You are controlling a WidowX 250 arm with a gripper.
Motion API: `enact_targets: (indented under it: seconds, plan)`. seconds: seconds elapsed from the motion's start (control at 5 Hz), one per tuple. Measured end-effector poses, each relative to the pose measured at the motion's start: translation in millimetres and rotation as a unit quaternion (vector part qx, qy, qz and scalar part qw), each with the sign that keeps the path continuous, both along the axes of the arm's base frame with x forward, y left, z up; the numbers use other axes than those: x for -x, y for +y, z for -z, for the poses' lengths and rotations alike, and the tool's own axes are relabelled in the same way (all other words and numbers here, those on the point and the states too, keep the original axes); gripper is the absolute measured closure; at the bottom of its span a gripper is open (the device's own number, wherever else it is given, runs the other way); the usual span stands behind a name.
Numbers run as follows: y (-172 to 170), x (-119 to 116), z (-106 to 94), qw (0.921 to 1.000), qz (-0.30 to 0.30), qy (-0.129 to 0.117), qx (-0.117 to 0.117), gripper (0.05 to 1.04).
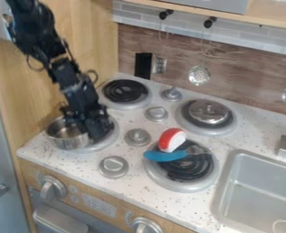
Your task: Put the silver pot on the left lower burner
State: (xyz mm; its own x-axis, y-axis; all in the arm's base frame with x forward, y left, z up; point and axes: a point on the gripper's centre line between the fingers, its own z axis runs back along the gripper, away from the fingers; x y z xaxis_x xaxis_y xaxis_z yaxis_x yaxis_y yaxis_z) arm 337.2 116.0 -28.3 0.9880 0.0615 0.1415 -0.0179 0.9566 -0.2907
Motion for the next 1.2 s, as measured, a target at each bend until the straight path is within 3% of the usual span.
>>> enact_targets:
  seconds: [0.2, 0.6, 0.8, 1.0, 1.2]
  plan:
    - [8, -5, 7.1, 0.9996, -0.024, 0.001, 0.015, 0.552]
    - [2, -55, -8.1, 0.9961, 0.012, -0.077, 0.04, 0.074]
    - [-1, -71, -20.2, 0.9936, 0.025, -0.103, 0.041, 0.074]
    - [-4, -72, -20.1, 0.9934, 0.033, -0.103, 0.038, 0.084]
    - [-21, -68, -17.7, 0.9978, 0.048, -0.046, -0.002, 0.084]
